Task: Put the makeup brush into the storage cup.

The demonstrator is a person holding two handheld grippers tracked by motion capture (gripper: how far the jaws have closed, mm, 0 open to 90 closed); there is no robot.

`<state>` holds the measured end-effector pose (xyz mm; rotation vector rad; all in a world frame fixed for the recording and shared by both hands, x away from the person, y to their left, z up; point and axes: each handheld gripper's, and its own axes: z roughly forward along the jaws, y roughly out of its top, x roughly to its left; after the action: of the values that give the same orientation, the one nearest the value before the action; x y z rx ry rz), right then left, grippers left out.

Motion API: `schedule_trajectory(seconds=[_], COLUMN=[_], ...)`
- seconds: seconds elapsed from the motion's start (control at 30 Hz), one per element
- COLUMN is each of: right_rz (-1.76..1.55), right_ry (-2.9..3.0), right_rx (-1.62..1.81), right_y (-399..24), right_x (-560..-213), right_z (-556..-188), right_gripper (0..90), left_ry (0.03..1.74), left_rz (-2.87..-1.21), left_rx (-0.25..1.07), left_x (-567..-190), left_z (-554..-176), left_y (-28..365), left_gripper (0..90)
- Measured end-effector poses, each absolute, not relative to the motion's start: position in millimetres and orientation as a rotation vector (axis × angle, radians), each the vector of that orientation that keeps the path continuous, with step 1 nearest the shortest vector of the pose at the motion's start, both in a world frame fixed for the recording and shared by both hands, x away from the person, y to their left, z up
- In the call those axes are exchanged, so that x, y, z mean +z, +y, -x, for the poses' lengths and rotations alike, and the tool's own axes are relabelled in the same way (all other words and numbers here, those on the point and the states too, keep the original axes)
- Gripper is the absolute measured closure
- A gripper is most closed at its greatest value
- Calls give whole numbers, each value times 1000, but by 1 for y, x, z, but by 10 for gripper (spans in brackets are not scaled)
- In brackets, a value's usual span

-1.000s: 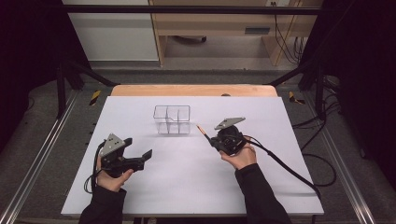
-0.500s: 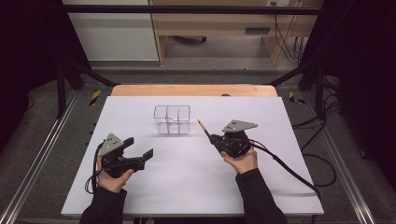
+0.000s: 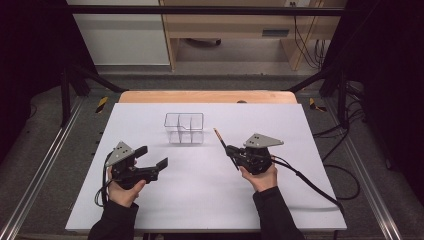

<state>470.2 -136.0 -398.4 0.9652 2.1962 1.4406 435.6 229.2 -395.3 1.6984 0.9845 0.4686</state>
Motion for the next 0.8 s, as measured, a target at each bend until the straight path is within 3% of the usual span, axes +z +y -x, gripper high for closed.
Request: schedule_trajectory(seconds=[0.8], right_rz=[-948], right_ry=[2153], right_rx=[1538], right_y=[-129], right_x=[-403], right_z=[-465], right_gripper=[840], left_ry=[972], left_rz=[-1602], left_rx=[425], left_x=[-373], left_z=[-454], left_y=[205], left_gripper=[97])
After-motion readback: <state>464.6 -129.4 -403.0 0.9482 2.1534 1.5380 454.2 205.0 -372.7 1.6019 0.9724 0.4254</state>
